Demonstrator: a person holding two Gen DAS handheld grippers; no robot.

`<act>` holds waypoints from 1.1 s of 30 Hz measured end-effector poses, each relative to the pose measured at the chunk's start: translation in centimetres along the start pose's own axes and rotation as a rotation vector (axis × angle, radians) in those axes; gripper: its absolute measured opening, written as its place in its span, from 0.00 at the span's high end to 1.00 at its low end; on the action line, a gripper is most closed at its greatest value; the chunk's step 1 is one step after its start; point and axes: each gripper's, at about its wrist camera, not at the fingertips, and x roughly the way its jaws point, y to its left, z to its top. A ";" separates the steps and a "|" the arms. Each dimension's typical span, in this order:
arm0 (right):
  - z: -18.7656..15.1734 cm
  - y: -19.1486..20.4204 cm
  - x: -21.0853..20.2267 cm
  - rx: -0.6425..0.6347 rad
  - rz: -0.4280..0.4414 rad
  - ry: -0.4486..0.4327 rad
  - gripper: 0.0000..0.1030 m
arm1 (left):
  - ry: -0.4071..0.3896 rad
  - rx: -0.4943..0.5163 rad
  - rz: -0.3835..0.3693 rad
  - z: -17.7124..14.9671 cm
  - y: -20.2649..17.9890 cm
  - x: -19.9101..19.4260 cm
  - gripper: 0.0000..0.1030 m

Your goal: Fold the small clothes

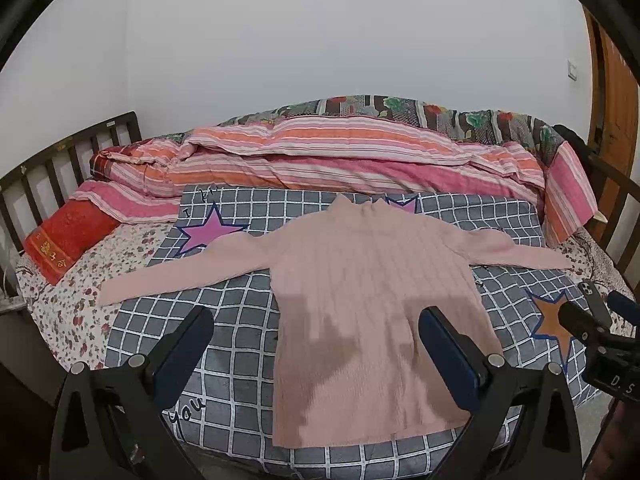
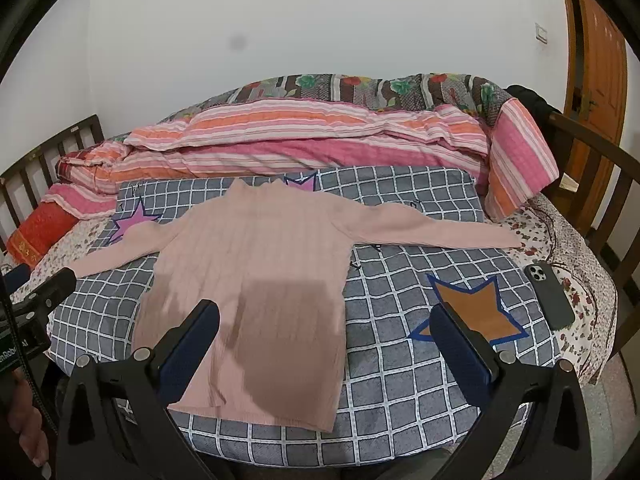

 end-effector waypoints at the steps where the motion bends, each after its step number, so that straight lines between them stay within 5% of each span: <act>1: 0.0 0.0 0.0 -0.002 0.000 0.001 0.00 | 0.002 -0.002 -0.001 0.1 0.0 0.1 0.00; 33: 0.6 0.1 2.0 -0.007 -0.014 0.019 0.00 | 0.025 -0.065 -0.093 0.1 1.2 3.8 0.00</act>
